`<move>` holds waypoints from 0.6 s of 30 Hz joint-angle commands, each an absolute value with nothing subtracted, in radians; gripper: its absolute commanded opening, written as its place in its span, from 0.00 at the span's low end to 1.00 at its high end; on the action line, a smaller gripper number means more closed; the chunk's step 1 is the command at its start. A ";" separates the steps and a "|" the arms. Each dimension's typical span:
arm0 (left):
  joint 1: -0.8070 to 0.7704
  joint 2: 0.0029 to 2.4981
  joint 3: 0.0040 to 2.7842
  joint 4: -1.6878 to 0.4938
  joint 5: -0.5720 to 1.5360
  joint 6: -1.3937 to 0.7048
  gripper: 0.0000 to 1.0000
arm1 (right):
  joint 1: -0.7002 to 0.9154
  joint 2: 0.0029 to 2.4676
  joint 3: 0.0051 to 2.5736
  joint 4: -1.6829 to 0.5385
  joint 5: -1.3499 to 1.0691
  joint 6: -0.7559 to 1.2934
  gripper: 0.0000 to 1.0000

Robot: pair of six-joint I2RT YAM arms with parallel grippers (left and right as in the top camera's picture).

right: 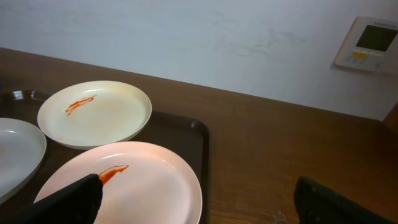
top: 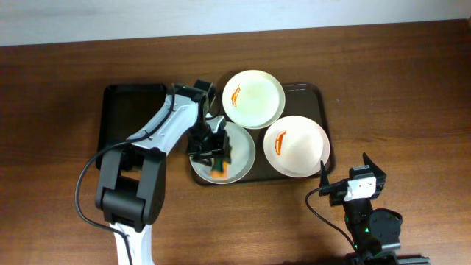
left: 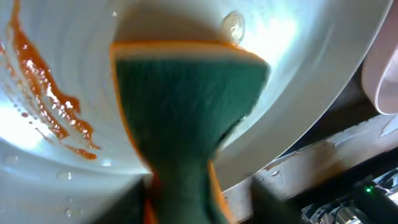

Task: Clean dirty plates on tray and stack at the side
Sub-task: 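Release the sponge onto the lower-left plate and raise the left gripper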

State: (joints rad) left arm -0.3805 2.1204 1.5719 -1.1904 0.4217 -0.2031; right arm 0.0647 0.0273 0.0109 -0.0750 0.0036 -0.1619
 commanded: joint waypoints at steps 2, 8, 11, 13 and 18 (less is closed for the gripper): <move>-0.377 2.111 1.594 -1.193 0.426 -0.213 1.00 | 0.071 0.022 0.006 -0.081 0.012 -0.164 0.98; -0.380 2.111 1.602 -1.211 0.428 -0.212 1.00 | 0.071 0.022 0.006 -0.081 0.012 -0.164 0.98; -0.380 2.111 1.602 -1.211 0.428 -0.213 1.00 | 0.071 0.022 0.006 -0.081 0.012 -0.164 0.98; -0.380 2.111 1.602 -1.211 0.428 -0.212 1.00 | 0.071 0.022 0.006 -0.081 0.012 -0.165 0.98; -0.380 2.111 1.602 -1.211 0.428 -0.212 1.00 | 0.071 0.022 0.006 -0.081 0.012 -0.164 0.98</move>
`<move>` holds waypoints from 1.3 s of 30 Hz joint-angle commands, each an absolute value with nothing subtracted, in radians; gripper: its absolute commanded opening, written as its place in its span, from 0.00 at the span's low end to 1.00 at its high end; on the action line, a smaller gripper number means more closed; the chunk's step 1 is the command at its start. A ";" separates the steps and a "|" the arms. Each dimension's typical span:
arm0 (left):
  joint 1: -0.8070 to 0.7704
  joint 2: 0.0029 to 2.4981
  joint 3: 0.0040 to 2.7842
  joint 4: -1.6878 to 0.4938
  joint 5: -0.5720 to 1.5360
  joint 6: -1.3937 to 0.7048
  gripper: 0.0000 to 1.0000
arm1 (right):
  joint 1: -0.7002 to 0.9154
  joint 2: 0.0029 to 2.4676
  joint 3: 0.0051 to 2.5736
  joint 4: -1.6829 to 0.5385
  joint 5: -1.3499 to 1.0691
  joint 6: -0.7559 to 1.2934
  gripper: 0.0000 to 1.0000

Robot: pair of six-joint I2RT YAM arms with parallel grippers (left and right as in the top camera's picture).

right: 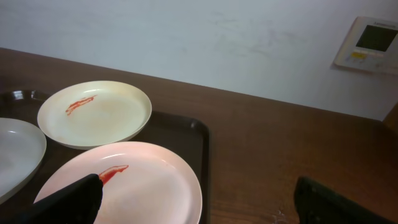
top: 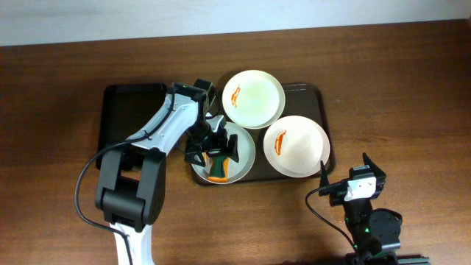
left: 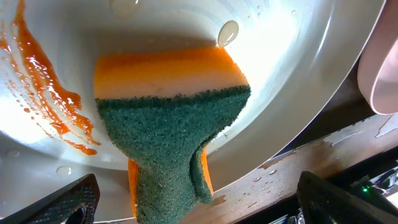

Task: Clean dirty plates on tray and stack at the side
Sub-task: 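Release the sponge onto the lower-left plate and raise the left gripper, then move the right gripper to the rim of the lower-left plate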

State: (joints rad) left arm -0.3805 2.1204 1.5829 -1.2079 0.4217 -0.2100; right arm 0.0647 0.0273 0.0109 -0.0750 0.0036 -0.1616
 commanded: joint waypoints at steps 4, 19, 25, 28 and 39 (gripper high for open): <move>-0.377 2.111 1.602 -1.211 0.428 -0.212 1.00 | 0.071 0.022 0.006 -0.081 0.012 -0.165 0.98; -0.384 2.111 1.602 -1.210 0.423 -0.213 1.00 | 0.071 0.023 0.006 -0.078 -0.018 -0.164 0.99; -0.377 2.099 1.679 -1.221 0.521 -0.178 1.00 | 0.072 0.023 0.006 0.016 -0.315 -0.111 0.98; -0.377 2.008 1.826 -1.286 0.327 -0.163 1.00 | 0.072 0.023 0.006 0.076 -0.579 -0.111 0.98; -0.208 1.768 2.031 -1.266 0.081 -0.153 1.00 | 0.072 0.131 0.311 0.290 -0.376 -0.035 0.98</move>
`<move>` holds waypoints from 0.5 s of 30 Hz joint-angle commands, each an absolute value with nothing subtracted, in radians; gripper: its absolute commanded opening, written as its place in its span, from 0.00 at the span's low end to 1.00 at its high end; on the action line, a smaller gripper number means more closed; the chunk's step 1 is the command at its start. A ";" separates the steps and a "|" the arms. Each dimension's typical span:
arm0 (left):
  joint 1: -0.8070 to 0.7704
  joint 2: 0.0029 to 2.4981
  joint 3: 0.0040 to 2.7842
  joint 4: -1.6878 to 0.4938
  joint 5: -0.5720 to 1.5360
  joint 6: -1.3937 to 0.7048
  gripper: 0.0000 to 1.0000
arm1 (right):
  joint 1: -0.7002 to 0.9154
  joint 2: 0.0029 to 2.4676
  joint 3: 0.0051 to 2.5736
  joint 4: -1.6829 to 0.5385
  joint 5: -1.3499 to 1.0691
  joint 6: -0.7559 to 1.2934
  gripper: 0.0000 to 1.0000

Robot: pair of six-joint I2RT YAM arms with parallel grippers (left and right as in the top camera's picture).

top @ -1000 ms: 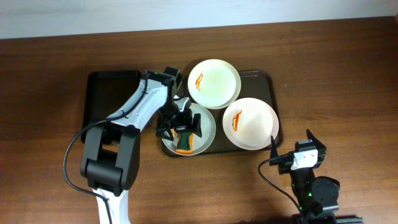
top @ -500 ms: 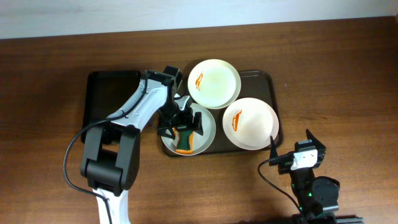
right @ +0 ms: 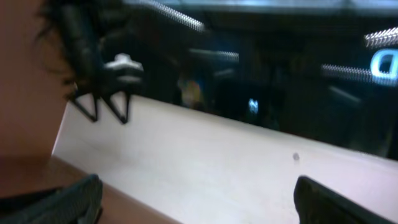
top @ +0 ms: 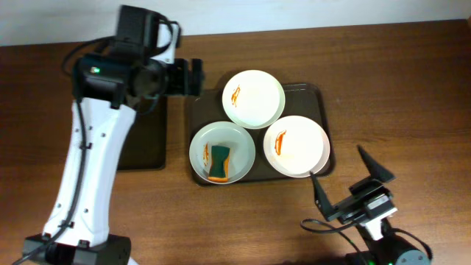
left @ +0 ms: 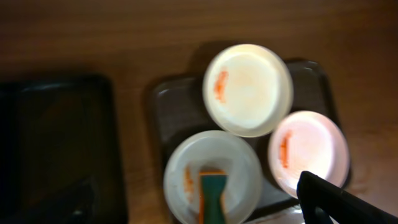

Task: Clean dirty plates on tray and stack at the side
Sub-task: 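Move the right gripper to the rim of the lower-left plate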

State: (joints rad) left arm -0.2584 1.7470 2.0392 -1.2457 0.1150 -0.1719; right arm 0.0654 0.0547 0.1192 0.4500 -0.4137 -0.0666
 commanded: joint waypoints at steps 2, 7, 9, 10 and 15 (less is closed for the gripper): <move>-0.159 1.768 2.031 -1.292 0.082 -0.153 1.00 | 0.072 0.294 0.549 -0.035 -0.397 -0.036 0.98; -0.072 1.768 2.031 -1.369 0.082 -0.152 1.00 | 0.072 0.824 1.242 -0.581 -0.750 -0.036 0.98; -0.071 1.768 2.031 -1.375 0.082 -0.152 1.00 | 0.072 0.962 1.402 -0.549 -1.125 -0.036 0.98; -0.071 1.768 2.031 -1.375 0.081 -0.152 1.00 | 0.072 1.000 1.434 -0.543 -1.241 -0.036 0.98; -0.071 1.768 2.031 -1.427 0.081 -0.152 1.00 | 0.072 1.214 1.459 -0.173 -1.419 0.537 0.98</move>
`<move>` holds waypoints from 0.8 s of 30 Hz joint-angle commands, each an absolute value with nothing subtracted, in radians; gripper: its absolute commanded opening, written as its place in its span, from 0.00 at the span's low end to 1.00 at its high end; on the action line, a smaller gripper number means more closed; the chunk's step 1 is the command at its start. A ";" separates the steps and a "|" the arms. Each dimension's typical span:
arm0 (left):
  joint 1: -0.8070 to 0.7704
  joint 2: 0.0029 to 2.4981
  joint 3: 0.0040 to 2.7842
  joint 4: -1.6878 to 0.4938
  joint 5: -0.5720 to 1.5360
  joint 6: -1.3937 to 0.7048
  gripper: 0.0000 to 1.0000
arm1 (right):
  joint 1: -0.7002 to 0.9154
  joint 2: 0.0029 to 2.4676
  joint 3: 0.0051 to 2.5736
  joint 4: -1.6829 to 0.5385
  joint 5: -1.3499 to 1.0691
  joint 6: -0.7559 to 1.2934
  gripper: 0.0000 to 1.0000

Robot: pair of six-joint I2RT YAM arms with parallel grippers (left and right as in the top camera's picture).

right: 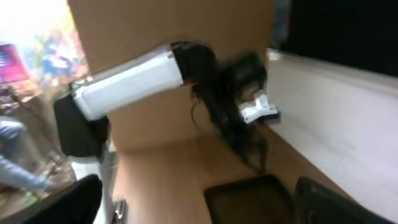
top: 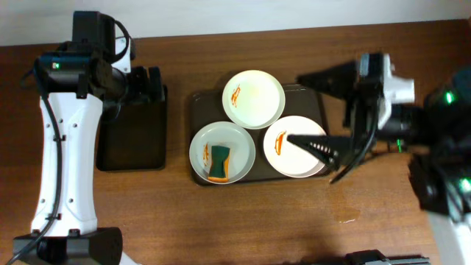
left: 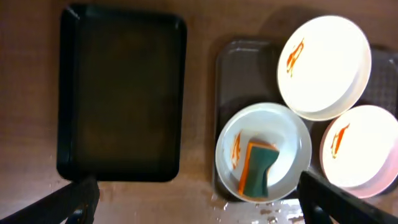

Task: Clean dirty plates on tray and stack at the side
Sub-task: 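Move the right gripper to the rim of the lower-left plate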

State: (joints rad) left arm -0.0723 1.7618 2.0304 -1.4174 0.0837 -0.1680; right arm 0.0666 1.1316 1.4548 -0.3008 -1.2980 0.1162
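Three dirty plates sit on the brown tray [top: 315, 91]. The white plate [top: 240, 142] holds a green and orange sponge [top: 218, 162] beside an orange smear. The cream plate [top: 255, 99] and the pink plate [top: 298, 151] each carry a sauce streak. My left gripper [top: 150, 85] hangs high over the black tray [top: 132, 143], open and empty; its wrist view looks down on the sponge [left: 259, 168] and the white plate [left: 286, 127]. My right gripper [top: 293, 109] is raised over the brown tray's right side, fingers spread wide, empty.
The black tray [left: 121, 93] lies left of the brown tray on the wooden table [top: 383, 221]. Water drops wet the table in front of the brown tray. The right wrist view is blurred and shows the left arm [right: 134, 74].
My left gripper has shifted left, from beside the cream plate to over the black tray's edge. My right arm has risen from the front right edge to high over the brown tray's right side.
My left gripper first pressed the sponge into the white plate, shut on it. Then it was open, with the sponge lying loose in that plate. Afterwards it stood high above the table, empty. Now both arms are raised and the sponge stays in the plate.
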 commanded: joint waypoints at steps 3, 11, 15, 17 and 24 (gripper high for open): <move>-0.071 1.768 2.031 -1.396 0.081 -0.152 1.00 | 0.072 1.269 1.459 0.067 -1.400 0.799 0.98; -0.071 1.768 2.031 -1.411 0.081 -0.152 1.00 | 0.073 1.268 1.490 -0.528 -0.747 0.519 0.98; -0.071 1.768 2.031 -1.404 0.081 -0.152 1.00 | 0.073 1.291 1.637 -0.957 -0.306 0.302 0.98; -0.071 1.768 2.031 -1.395 0.081 -0.152 1.00 | 0.073 1.342 1.704 -1.088 -0.249 0.262 0.98; -0.071 1.768 2.031 -1.373 0.081 -0.152 1.00 | 0.100 1.557 1.842 -1.207 -0.621 0.253 0.87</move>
State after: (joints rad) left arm -0.0723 1.7622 2.0300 -1.3724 0.0849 -0.1646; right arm 0.0849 1.5326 1.8122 -1.2697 -0.4217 0.2619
